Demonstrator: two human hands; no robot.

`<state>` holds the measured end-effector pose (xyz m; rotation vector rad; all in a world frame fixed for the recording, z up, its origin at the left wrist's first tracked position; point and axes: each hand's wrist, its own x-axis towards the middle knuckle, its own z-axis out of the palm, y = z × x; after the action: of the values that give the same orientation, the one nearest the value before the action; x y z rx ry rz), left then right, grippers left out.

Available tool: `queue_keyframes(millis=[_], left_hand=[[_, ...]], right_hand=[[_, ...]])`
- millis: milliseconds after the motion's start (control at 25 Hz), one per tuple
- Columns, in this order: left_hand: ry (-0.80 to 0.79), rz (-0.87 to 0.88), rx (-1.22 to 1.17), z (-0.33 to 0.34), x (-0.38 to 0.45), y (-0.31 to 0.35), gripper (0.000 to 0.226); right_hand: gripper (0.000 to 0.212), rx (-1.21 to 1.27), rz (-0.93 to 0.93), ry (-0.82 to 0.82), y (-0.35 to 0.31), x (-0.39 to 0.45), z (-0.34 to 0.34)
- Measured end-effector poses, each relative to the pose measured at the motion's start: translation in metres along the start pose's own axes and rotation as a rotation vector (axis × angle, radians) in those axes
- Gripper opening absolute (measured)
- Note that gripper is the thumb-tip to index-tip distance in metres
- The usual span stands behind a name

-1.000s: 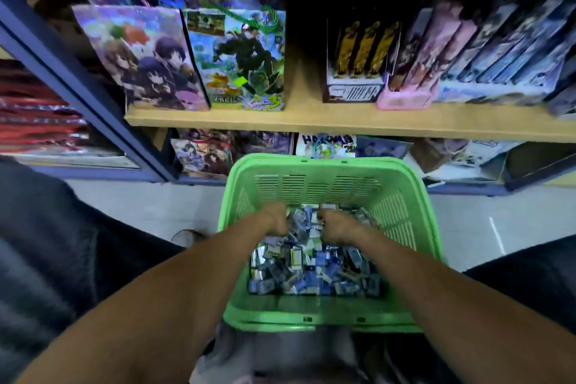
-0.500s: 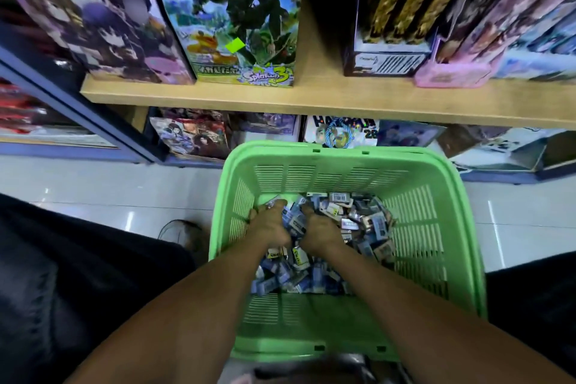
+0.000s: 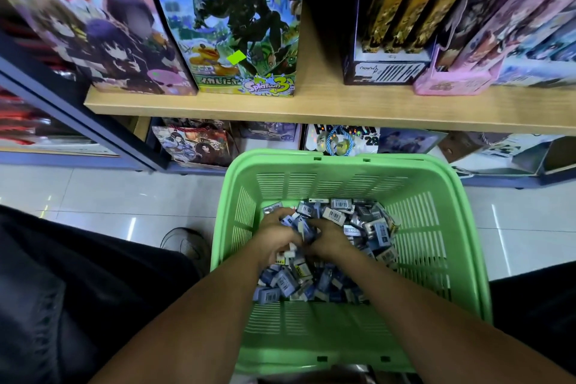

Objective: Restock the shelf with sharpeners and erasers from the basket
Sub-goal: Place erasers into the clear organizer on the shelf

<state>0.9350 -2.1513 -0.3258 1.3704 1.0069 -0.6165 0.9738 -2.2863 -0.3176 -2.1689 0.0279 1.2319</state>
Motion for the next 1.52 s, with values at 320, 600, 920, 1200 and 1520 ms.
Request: queue_keyframes(millis=[320, 600, 920, 1200, 1520], left_hand=[[-0.067, 0.023, -0.181, 0.006, -0.021, 0.01, 0.051], [-0.184, 0.112, -0.294, -0.005, -0.062, 0.042, 0.041], [-0.366, 0.063, -0.35, 0.004, -0.104, 0.068, 0.034], [-0.371, 0.251, -0.164, 0.006, -0.141, 0.114, 0.04], [-0.59, 0.624, -0.075, -0.03, -0.28, 0.224, 0.027]], right_hand=[[0.027, 0.244, -0.057, -0.149, -0.007, -0.02, -0.022], [0.027, 0.263, -0.095, -0.158, -0.031, -0.057, -0.074], [0.024, 0.294, -0.133, -0.215, -0.052, -0.104, -0.115], [0.023, 0.202, -0.232, -0.204, -0.088, -0.163, -0.16], [0.018, -0.027, -0.818, 0.298, -0.156, -0.295, -0.207]])
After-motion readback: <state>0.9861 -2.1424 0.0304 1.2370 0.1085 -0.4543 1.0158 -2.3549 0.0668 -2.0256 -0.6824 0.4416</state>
